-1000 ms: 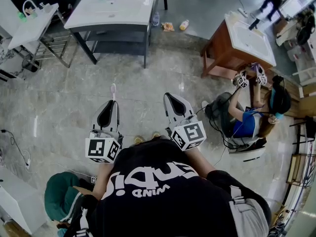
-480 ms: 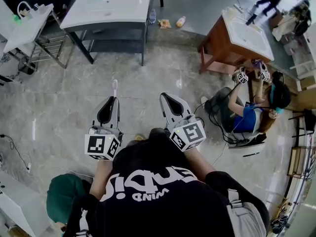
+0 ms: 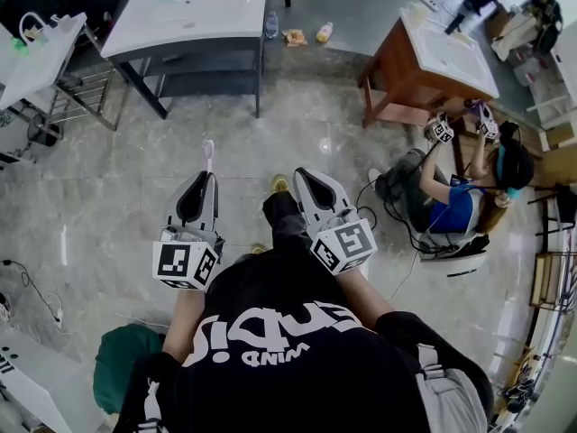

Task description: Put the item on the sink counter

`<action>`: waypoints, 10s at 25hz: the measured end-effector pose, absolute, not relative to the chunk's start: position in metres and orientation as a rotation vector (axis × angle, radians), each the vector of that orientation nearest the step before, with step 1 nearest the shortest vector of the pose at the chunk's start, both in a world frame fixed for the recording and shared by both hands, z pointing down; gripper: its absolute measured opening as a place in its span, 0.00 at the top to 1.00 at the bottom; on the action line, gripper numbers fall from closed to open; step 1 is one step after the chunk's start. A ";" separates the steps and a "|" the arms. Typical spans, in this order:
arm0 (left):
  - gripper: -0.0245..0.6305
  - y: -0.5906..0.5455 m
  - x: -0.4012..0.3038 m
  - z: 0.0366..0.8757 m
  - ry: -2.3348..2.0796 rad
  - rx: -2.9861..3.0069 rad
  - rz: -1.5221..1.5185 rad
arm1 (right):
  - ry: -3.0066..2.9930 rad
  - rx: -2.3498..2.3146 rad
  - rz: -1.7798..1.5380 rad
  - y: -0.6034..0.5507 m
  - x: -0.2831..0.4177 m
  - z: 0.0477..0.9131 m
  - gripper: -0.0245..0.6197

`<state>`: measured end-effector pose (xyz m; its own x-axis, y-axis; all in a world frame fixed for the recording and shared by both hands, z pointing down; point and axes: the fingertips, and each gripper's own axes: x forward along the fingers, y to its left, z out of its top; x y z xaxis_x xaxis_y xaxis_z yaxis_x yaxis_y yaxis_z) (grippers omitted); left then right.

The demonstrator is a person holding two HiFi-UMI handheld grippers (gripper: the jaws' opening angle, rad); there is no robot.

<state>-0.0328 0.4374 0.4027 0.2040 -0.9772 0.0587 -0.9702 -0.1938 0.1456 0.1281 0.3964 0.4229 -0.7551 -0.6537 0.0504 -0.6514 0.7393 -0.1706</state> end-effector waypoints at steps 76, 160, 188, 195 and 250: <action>0.89 -0.021 -0.114 0.415 -1.826 2.296 -0.052 | 2.959 -1.099 -0.357 -0.061 0.049 0.439 0.93; 0.89 -0.304 -0.149 0.550 -1.403 2.261 0.311 | 2.871 -1.273 -0.339 -0.294 -0.028 0.421 0.93; 0.89 -0.303 -0.133 0.646 -1.297 2.070 0.698 | 2.863 -1.313 -0.359 -0.301 -0.018 0.429 0.93; 0.89 -0.303 -0.135 0.651 -1.316 2.057 0.734 | 2.863 -1.317 -0.357 -0.300 -0.015 0.430 0.93; 0.93 -0.276 -0.160 0.388 -1.501 2.554 0.081 | 2.909 -1.195 -0.336 -0.296 -0.033 0.420 0.93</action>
<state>-0.1605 -0.2761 0.3880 0.4895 -0.8613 0.1364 -0.8709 -0.4751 0.1254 -0.0326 -0.2956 0.4197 -0.7144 -0.6926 0.0997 -0.6971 0.6921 -0.1872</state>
